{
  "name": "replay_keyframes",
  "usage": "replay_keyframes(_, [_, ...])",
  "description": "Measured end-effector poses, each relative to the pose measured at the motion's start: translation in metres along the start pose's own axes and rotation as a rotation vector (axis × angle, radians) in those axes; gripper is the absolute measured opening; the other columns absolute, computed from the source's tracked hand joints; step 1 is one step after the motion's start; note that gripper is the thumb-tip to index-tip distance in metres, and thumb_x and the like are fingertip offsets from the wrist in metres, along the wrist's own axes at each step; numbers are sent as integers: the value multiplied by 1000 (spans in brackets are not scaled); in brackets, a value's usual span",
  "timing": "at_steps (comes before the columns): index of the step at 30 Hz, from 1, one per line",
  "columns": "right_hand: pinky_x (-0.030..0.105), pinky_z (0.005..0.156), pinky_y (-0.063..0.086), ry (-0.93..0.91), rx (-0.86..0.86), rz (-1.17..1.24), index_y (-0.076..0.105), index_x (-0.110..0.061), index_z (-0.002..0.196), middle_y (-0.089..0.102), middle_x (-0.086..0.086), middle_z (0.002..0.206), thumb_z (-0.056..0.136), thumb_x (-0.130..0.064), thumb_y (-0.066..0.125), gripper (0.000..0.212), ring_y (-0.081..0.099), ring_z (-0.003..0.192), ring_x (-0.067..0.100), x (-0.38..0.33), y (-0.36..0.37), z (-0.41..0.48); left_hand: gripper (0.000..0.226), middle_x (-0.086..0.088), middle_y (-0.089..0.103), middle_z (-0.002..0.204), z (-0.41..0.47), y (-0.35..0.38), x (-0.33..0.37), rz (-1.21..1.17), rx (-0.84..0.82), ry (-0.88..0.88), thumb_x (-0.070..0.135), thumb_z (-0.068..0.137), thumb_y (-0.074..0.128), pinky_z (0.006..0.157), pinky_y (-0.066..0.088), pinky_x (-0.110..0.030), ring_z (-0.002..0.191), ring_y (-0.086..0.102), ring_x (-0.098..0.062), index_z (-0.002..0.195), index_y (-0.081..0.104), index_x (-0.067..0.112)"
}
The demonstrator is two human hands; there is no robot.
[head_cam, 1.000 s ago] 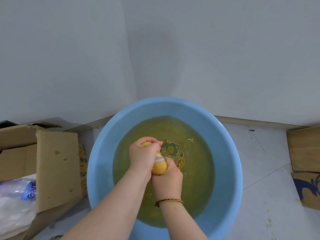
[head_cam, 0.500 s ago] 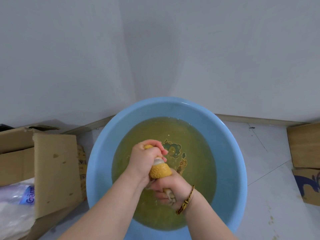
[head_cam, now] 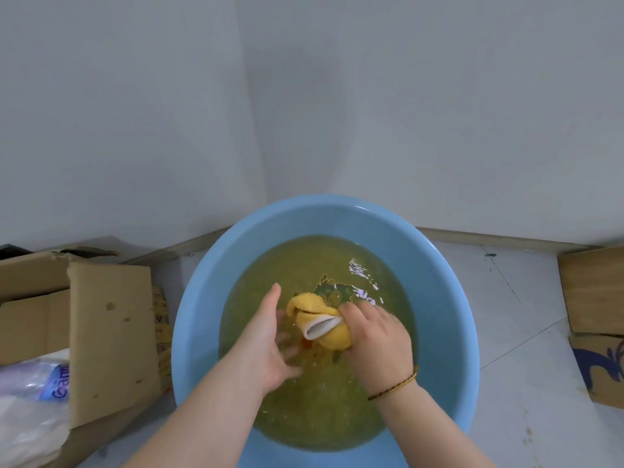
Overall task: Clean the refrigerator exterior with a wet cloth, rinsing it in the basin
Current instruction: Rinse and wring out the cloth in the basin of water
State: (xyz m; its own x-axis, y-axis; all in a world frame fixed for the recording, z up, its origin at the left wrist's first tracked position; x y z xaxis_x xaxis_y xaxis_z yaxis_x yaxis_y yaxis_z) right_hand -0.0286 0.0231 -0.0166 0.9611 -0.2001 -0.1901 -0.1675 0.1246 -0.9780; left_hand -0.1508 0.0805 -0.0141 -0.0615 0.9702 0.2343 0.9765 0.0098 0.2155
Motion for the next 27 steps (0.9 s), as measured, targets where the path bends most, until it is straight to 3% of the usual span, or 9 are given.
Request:
replay_keyframes(2, [22,53,30,-206,196,-43,53,-17,79,53,-3,54,61,-7,59,21,50,44,17,-7,2,-5,57,-16,64,94,-3,3,-6,-59,-38,-60,61,81,48,89,41,-48,86,57,-30,101,55,8])
replay_keyframes(5, [24,55,28,-313,308,-44,45,-17,85,57,-4,59,80,-4,43,14,49,48,15,-27,6,-13,45,-10,66,56,-2,6,-5,-84,-46,-39,51,80,56,59,51,-37,62,63,-24,82,60,6])
replay_keyframes(7, [23,54,36,-245,357,51,46,-15,87,60,-2,63,84,-3,43,13,52,51,16,-33,11,-15,34,-7,64,56,-2,10,2,-148,-69,24,42,83,58,55,47,-34,56,61,-21,80,60,7])
replay_keyframes(9, [22,53,43,-82,364,233,48,-14,90,62,2,67,71,1,59,27,55,56,15,-36,19,-14,22,-5,65,62,1,14,9,-257,-96,134,30,84,59,57,48,-34,62,59,-19,79,60,9])
replay_keyframes(11, [18,53,43,199,299,451,52,-16,93,62,3,73,61,2,74,43,52,65,12,-39,20,-12,12,-2,68,64,1,20,14,-310,-142,247,22,85,58,56,51,-32,63,58,-18,80,59,11])
replay_keyframes(15, [16,68,44,623,-95,959,52,-35,84,56,-17,81,78,-9,67,31,51,71,1,-47,18,-8,12,1,67,64,5,23,18,-234,-175,394,24,84,56,57,49,-30,60,60,-15,79,60,15])
replay_keyframes(18, [12,60,45,635,-203,1076,47,-37,74,57,-15,71,76,-10,67,34,54,65,1,-44,19,-2,30,2,57,49,4,25,24,-77,-167,504,44,70,56,53,44,-28,48,55,-14,56,54,17])
replay_keyframes(21, [28,61,50,563,-288,1017,52,-28,68,59,-6,66,72,-10,69,25,55,61,10,-42,17,6,45,2,49,42,1,30,31,44,-205,567,53,65,52,51,41,-25,43,48,-15,36,44,19])
replay_keyframes(27, [11,42,34,471,-477,1149,45,-19,58,46,-10,42,71,9,61,34,40,35,-3,-41,9,17,58,2,43,36,3,29,38,144,-248,632,15,88,45,45,40,-20,36,44,-13,31,38,19])
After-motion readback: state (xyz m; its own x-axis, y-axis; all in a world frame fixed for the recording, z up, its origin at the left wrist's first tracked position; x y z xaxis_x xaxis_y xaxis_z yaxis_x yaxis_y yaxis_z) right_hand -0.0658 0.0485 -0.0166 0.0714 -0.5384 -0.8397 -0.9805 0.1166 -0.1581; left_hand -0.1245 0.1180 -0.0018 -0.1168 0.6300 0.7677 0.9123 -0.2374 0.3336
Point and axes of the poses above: each hand's wrist, its own z-axis towards the middle knuckle, its own y-axis out of the palm, x = y × z, the point moved 2 cm from there along z, towards the middle knuckle
